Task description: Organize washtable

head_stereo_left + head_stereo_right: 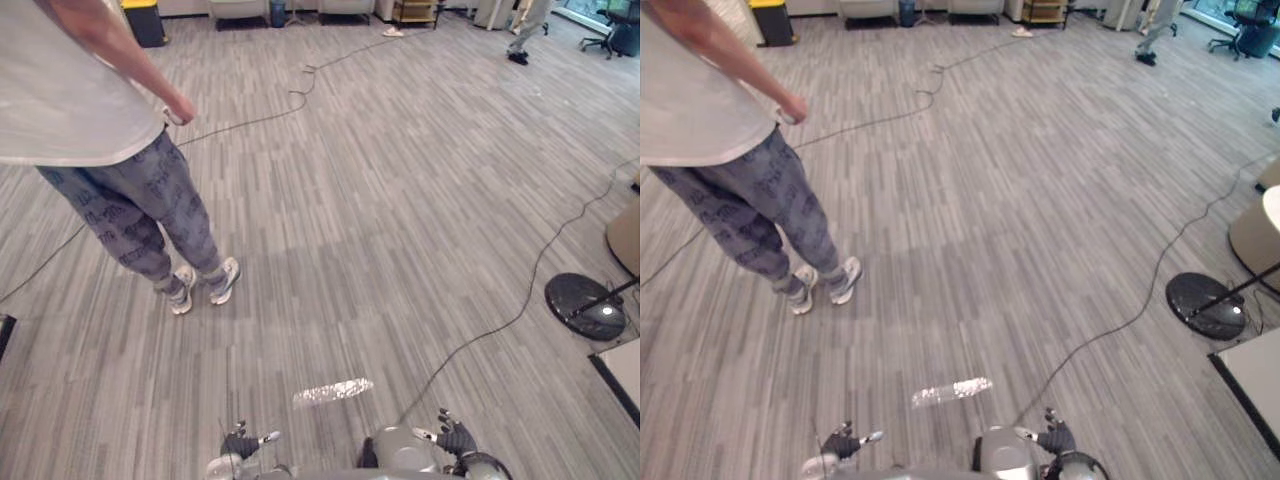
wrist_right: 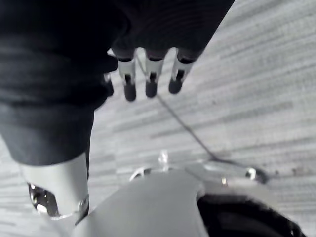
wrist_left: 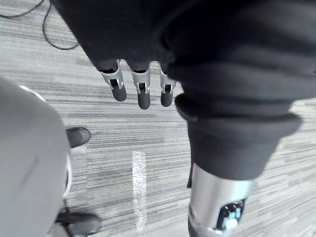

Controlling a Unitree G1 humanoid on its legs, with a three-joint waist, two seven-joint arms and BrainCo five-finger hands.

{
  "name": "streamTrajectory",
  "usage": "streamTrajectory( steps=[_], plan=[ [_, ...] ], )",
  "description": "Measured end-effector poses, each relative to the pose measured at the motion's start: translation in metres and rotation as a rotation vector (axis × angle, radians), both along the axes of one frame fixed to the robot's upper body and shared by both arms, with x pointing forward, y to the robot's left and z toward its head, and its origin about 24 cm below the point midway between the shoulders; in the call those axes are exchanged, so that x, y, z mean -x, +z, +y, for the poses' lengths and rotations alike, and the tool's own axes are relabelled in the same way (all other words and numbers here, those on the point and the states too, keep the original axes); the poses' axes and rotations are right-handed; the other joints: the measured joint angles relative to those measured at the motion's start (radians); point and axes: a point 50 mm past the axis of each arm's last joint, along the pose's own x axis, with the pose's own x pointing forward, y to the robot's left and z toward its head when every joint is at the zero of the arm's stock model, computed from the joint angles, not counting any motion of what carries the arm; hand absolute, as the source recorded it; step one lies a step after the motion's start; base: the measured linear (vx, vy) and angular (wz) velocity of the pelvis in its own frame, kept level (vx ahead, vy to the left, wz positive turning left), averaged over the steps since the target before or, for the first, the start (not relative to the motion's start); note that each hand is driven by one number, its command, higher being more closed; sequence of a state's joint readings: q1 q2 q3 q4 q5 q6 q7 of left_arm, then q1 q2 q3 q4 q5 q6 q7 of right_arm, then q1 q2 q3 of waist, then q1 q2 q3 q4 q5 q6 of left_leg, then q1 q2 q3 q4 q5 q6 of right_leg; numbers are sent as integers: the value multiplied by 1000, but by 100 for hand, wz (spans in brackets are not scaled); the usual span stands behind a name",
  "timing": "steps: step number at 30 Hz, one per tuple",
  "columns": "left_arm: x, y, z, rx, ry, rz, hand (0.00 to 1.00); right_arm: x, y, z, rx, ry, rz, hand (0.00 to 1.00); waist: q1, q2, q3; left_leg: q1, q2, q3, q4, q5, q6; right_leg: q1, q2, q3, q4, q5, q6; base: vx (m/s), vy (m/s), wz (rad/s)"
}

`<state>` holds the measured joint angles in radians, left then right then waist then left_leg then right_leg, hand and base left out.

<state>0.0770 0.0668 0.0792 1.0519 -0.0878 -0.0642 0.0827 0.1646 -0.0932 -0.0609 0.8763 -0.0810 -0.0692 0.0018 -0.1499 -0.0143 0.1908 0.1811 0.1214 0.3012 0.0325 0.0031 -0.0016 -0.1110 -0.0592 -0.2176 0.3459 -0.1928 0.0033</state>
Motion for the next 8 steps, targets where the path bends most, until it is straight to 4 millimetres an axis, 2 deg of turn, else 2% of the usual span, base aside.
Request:
streamTrajectory(
  steps=[1,2,4,6,8],
  plan=[
    [-1,1,5,-12,2,-5,0,2,-1,4,-9,-4,6,0,1,-46,-1,33,-53,3,-1,-29,-44,-2,-47,31,-55,210,-7,259,-69,38],
    [-3,1,5,-13,9,-6,0,-1,-1,4,-8,-7,0,0,0,-41,6,58,-56,0,-4,-57,-71,10,-53,28,-25,160,-7,269,-64,9],
    [5,-3,-12,37,45,9,0,-5,3,-13,40,16,-3,0,2,44,-12,58,-22,20,-15,-63,-74,21,-13,33,-66,160,-12,257,-45,-15],
    [8,-4,-15,48,56,15,0,-5,3,-17,49,9,5,0,-1,62,-12,56,-2,21,-19,-66,-77,43,13,27,-119,163,-17,165,-60,-2],
    [9,-3,-12,41,62,16,0,-2,1,-15,44,4,21,0,1,52,-12,65,21,17,-28,-67,-78,74,40,16,-169,168,-18,78,-56,4]
  ],
)
